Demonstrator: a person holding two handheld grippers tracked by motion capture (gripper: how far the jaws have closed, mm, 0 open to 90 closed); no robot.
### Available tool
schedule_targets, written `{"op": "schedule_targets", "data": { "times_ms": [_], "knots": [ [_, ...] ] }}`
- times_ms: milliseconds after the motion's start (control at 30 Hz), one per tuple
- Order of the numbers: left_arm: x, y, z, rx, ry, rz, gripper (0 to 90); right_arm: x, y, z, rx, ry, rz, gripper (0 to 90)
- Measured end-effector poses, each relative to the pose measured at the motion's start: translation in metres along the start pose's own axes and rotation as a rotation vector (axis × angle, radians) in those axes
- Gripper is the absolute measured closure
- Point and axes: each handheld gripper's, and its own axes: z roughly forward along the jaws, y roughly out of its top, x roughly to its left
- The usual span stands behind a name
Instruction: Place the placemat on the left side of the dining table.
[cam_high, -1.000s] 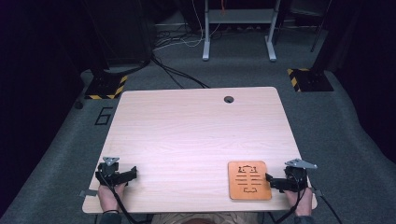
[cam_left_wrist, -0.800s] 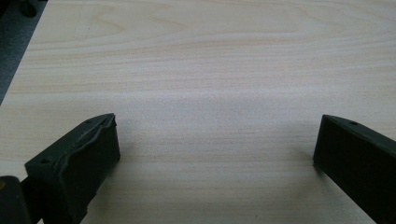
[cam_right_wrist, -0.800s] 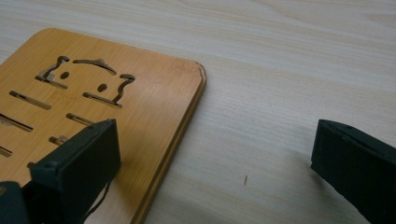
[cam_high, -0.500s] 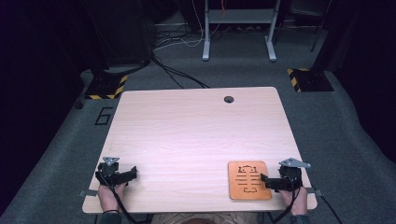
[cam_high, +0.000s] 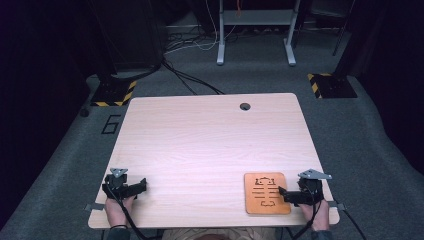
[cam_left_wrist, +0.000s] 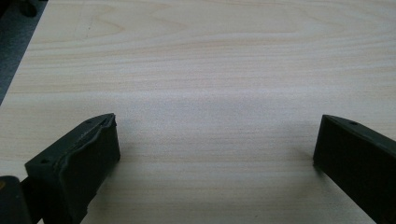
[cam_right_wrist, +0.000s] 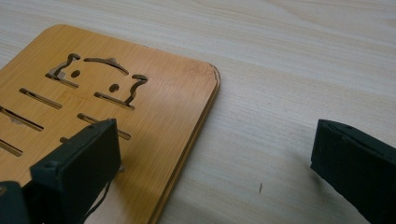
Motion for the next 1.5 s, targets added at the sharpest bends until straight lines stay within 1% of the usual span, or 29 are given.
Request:
{"op": "schedule_targets", "data": {
  "times_ms": [267, 367, 533, 733, 933, 1067, 1167, 1233, 1500],
  "knots": [
    [0.0, 0.0, 0.0, 0.0, 0.0, -0.001, 0.1, -0.001, -0.001, -0.001, 0.003, 0.004, -0.004, 0.8],
    [0.0, 0.0, 0.0, 0.0, 0.0, -0.001, 0.1, 0.0, -0.001, 0.0, 0.005, 0.006, -0.013, 0.8],
    [0.0, 0.0, 0.0, 0.0, 0.001, -0.001, 0.1, -0.001, -0.001, 0.0, 0.011, 0.012, -0.004, 0.7],
    [0.0, 0.0, 0.0, 0.0, 0.001, -0.001, 0.1, -0.004, -0.001, -0.001, 0.013, 0.013, -0.001, 0.7],
    [0.0, 0.0, 0.0, -0.003, 0.002, -0.001, 0.1, -0.01, -0.003, -0.003, 0.017, 0.013, 0.023, 0.7],
    [-0.001, 0.0, 0.001, -0.005, 0.004, -0.004, 0.1, -0.013, -0.004, -0.004, 0.018, 0.011, 0.017, 0.7],
    [-0.001, 0.0, 0.001, -0.005, 0.004, -0.004, 0.2, -0.014, -0.004, -0.005, 0.022, 0.015, 0.023, 0.7],
    [-0.002, 0.0, 0.001, -0.005, 0.006, -0.005, 0.2, -0.017, -0.005, -0.005, 0.016, 0.021, 0.014, 0.7],
    [-0.002, 0.0, 0.001, -0.005, 0.007, -0.004, 0.2, -0.021, -0.006, -0.007, 0.017, 0.022, 0.006, 0.6]
  ]
}}
